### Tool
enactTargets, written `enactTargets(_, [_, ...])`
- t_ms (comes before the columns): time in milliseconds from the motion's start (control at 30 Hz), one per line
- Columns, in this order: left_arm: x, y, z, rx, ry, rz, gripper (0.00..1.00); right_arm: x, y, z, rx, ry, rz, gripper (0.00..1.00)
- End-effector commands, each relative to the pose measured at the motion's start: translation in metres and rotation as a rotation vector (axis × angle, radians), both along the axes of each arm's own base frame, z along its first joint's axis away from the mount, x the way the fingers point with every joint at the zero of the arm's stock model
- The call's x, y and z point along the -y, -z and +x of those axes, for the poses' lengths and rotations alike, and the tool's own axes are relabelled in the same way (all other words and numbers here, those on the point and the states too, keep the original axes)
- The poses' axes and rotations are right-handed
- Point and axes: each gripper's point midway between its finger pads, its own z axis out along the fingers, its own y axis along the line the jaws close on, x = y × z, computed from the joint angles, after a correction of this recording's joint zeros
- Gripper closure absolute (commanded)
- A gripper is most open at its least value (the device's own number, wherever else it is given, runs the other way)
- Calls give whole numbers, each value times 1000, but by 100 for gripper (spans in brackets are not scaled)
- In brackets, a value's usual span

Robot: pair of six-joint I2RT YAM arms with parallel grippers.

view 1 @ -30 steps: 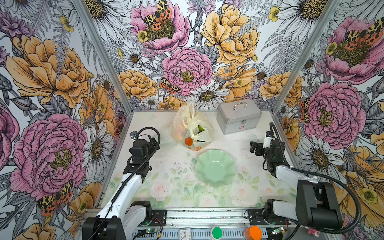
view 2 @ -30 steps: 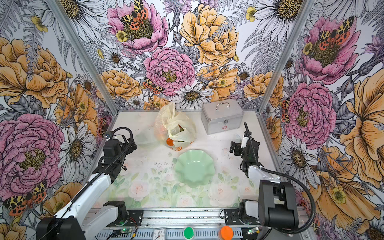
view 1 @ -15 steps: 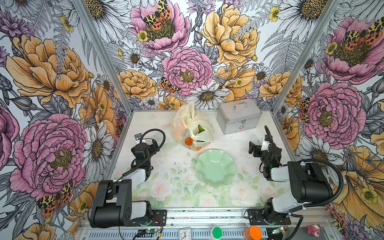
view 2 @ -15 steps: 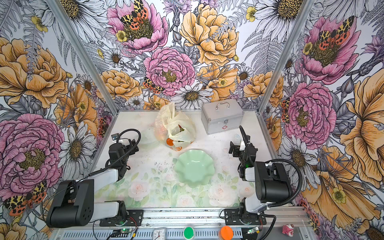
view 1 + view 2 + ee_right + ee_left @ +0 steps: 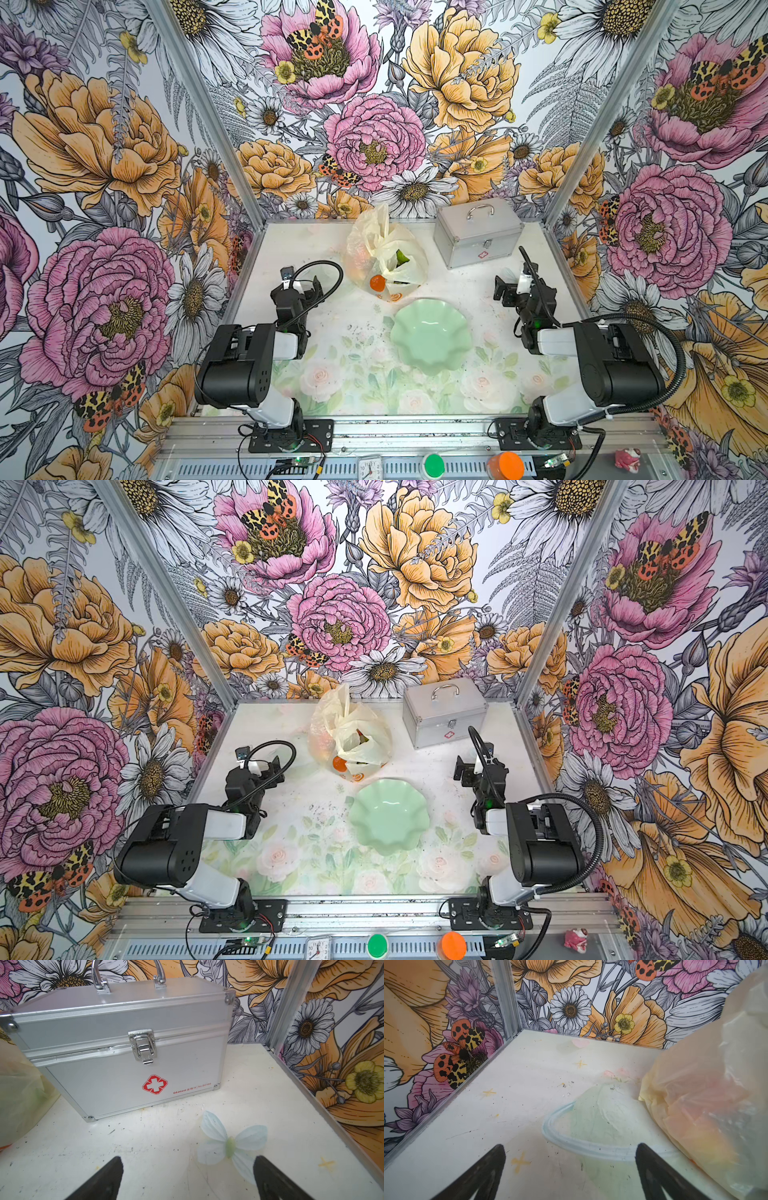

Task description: Place the fruits into the plastic bag

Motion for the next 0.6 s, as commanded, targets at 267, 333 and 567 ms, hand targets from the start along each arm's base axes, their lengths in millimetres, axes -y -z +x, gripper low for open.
enactTargets(267, [-3, -18, 5, 59, -21, 35, 1, 1, -6, 5, 15, 10, -28, 1])
enactTargets(333, [-3, -17, 5, 59, -21, 34, 1, 1, -6, 5, 14, 10, -29, 0])
enactTargets(567, [-2, -18, 5, 59, -20, 35, 1, 1, -6, 4, 17, 9, -29, 0])
